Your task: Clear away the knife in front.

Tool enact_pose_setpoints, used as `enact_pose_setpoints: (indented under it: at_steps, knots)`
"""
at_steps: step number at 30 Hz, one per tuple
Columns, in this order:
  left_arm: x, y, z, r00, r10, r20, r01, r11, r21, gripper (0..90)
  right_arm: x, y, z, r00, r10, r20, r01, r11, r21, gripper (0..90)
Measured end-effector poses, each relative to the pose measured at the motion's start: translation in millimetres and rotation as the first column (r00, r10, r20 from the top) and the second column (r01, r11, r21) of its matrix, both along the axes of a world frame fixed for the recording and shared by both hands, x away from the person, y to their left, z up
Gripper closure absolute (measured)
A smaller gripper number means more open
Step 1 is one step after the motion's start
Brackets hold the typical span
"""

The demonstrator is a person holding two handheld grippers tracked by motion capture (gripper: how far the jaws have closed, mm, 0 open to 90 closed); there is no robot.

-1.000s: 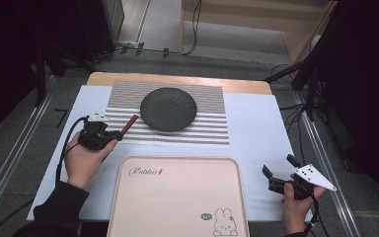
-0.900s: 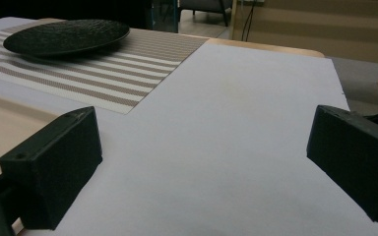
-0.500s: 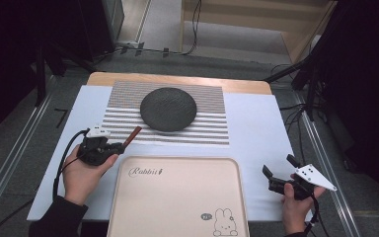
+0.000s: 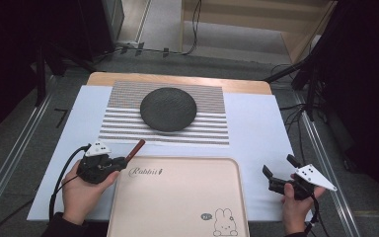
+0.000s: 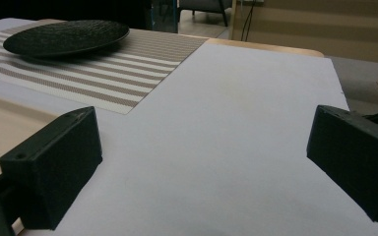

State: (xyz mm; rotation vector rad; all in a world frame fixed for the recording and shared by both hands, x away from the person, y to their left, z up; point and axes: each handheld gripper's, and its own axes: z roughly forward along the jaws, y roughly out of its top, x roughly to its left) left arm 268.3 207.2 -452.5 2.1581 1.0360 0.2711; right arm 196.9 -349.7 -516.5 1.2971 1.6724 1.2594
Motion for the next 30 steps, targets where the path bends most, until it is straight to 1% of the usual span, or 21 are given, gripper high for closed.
enact_pose_setpoints:
  at_steps: [3, 7, 14, 18, 20, 21, 23, 25, 27, 29, 30]
  knots:
    - [-4.3, -3.1, -3.6, 1.0, -0.007, -0.006, 0.007, 1.0, -0.003, 77.4, 0.1, 0.0, 0.0, 1.0, 0.0, 0.0, 0.0, 1.0, -0.001, 0.0]
    - [-10.5, -9.5, -8.5, 0.9992, -0.021, -0.033, 0.021, 0.9996, -0.017, 77.4, 0.1, 0.0, 0.0, 1.0, -0.001, 0.0, 0.001, 1.0, 0.0, 0.0]
    - [-25.2, -26.7, -13.0, 0.9973, -0.042, -0.06, 0.041, 0.999, -0.015, 77.4, 0.0, -0.1, 0.0, 1.0, 0.0, 0.0, 0.0, 1.0, 0.0, 0.0]
    - [-29.2, -31.9, -17.2, 0.9955, -0.046, -0.082, 0.044, 0.9985, -0.032, 77.3, -0.1, -0.2, 0.0, 1.0, 0.0, 0.0, 0.0, 1.0, 0.001, 0.0]
    - [-31.4, -33.6, -19.9, 0.9957, -0.044, -0.081, 0.041, 0.9984, -0.039, 77.3, 0.0, -0.2, 0.0, 1.0, 0.001, 0.001, -0.001, 1.0, 0.0, 0.0]
    - [-32.1, -34.5, -21.9, 0.9958, -0.035, -0.084, 0.031, 0.9983, -0.048, 77.3, 0.0, -0.2, 0.0, 1.0, 0.001, 0.001, -0.001, 1.0, 0.0, 0.0]
    - [-33.1, -35.7, -26.0, 0.9945, -0.03, -0.1, 0.023, 0.9975, -0.067, 77.3, 0.1, -0.1, 0.0, 1.0, 0.001, 0.001, -0.001, 1.0, 0.0, 0.0]
    - [-33.9, -37.4, -29.7, 0.9936, -0.024, -0.11, 0.018, 0.9984, -0.053, 77.3, 0.1, -0.1, 0.0, 1.0, 0.001, 0.001, -0.001, 1.0, 0.0, 0.0]
    - [-34.4, -37.2, -32.4, 0.9937, -0.01, -0.112, 0.004, 0.9981, -0.062, 77.2, 0.0, -0.2, 0.0, 1.0, 0.002, 0.001, -0.002, 1.0, 0.0, 0.0]
    - [-35.2, -36.7, -34.4, 0.9938, 0.009, -0.111, -0.015, 0.9983, -0.056, 77.2, 0.0, -0.2, 0.0, 1.0, 0.002, 0.001, -0.002, 1.0, 0.0, 0.0]
    - [-35.4, -36.1, -35.3, 0.9933, 0.011, -0.115, -0.017, 0.9985, -0.053, 77.2, 0.0, -0.2, 0.0, 1.0, 0.002, 0.001, -0.002, 1.0, 0.0, 0.0]
